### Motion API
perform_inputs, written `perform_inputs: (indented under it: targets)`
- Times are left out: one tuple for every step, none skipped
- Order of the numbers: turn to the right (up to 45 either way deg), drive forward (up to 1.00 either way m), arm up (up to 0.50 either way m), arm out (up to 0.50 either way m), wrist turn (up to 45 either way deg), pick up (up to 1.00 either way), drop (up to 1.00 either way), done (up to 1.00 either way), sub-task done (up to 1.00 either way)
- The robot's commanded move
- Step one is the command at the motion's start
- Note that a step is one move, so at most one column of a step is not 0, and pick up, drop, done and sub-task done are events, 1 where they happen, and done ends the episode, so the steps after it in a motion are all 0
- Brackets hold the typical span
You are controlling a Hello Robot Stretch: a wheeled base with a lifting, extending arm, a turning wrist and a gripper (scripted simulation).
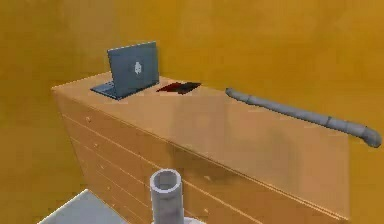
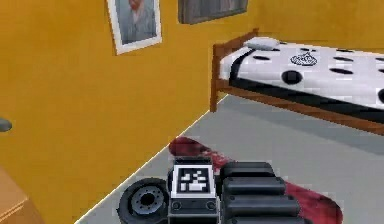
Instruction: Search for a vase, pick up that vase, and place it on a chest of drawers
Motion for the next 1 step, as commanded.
perform_inputs:
  targets:
    - [0.0, 0.35, 0.00, 0.00, 0.0, 0.00, 0.00, 0.00, 0.00]
